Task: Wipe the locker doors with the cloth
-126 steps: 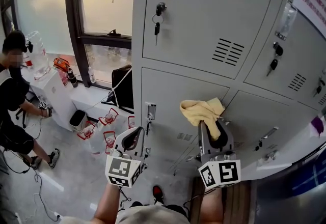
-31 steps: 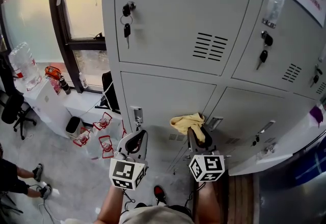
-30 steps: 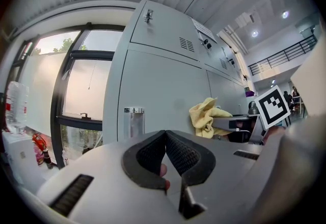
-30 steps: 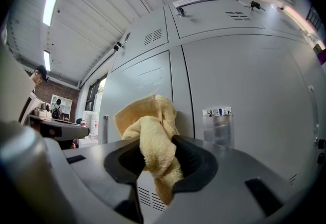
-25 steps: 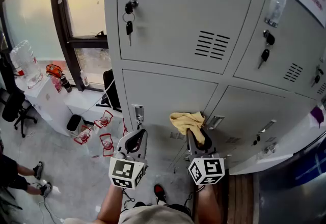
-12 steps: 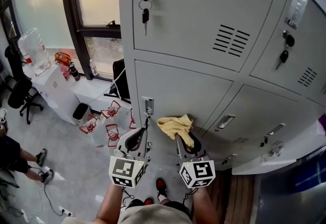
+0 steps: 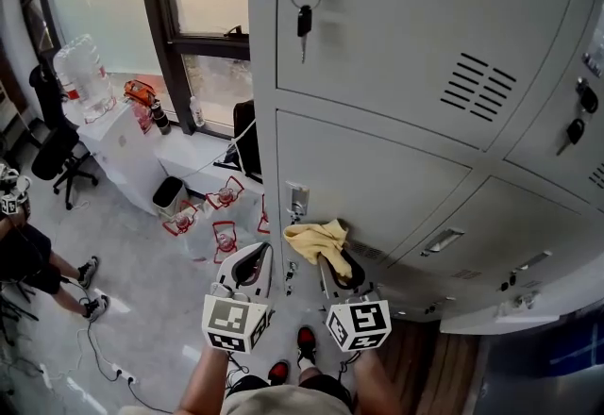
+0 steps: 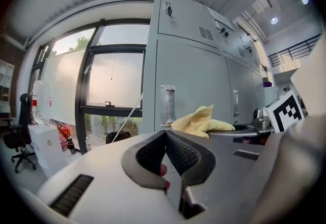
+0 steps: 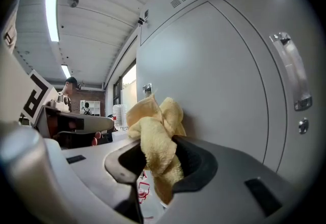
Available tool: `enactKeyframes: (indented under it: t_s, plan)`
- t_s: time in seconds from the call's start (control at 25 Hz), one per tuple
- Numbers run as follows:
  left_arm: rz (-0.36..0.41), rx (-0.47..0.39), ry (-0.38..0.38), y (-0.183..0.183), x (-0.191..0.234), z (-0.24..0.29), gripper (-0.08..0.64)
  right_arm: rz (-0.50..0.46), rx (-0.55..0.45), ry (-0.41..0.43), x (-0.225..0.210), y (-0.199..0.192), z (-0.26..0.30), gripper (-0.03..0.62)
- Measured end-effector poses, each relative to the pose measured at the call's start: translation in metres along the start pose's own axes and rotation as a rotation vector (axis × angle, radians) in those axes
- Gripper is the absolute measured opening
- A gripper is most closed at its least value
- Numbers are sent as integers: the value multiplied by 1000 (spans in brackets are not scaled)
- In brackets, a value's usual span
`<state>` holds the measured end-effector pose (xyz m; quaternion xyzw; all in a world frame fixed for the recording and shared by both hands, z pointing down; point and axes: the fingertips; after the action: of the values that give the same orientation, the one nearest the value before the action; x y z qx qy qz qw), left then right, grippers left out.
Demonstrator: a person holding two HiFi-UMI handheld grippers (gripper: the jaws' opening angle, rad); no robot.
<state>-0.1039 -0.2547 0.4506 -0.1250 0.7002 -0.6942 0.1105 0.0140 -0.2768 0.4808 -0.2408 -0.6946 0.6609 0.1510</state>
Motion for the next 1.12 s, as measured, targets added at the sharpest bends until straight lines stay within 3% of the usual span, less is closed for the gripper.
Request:
enactKeyframes:
  t_s: [0.4,1.12]
  plan:
    - [-11,44,60,-22,17,1,23,44,56,59,12,-35,25,140]
    - [-25,59,93,-31,28,11,23,56,64,82,6,-44,44,137]
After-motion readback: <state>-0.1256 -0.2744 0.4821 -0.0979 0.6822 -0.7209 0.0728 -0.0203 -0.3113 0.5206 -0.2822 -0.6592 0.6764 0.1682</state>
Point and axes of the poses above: the fingertips, and each gripper's own axes: z forward along the fingers, x to its left, y out of its top, and after that the axes turned 11 degrees about -x, right-handed
